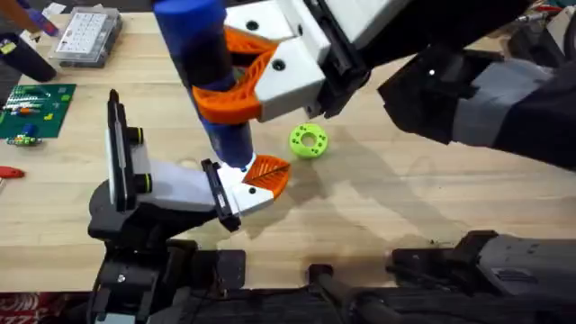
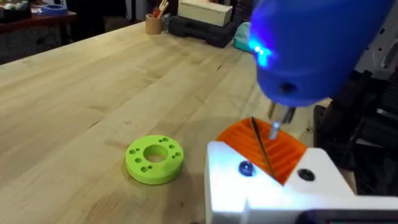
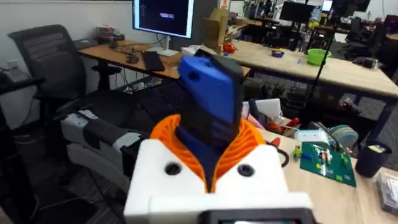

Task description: Pick up the gripper from the table and insert it into the empty holder that is missing its gripper. Then pick up a screw, insert it into the mounting hole, and use the screwdriver to tighten it. Finally, clean up the table by picking up the vegetable and placing it into the bucket.

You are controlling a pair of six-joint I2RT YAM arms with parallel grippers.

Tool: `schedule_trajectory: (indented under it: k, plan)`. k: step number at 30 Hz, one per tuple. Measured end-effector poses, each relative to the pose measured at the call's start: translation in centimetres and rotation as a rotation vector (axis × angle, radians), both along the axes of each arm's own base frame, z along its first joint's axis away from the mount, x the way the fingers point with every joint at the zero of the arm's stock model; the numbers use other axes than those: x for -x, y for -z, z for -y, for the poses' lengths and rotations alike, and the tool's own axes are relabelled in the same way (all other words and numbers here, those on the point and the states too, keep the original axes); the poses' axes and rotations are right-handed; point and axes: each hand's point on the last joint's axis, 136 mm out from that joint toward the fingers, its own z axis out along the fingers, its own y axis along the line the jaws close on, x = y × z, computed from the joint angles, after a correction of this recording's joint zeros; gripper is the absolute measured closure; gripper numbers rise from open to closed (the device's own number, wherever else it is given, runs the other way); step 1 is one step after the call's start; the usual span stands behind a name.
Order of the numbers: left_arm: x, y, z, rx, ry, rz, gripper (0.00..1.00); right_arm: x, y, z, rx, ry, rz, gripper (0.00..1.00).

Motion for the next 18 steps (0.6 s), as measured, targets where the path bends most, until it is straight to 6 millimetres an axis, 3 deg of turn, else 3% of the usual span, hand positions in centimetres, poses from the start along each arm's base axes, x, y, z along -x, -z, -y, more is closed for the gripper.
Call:
schedule_trajectory:
  k: [18]
  plan:
    - [0.0, 0.0, 0.0, 0.000, 0.000, 0.000, 0.997, -0.9, 2.0, -0.8, 0.033, 0.002, -0.034, 0.981]
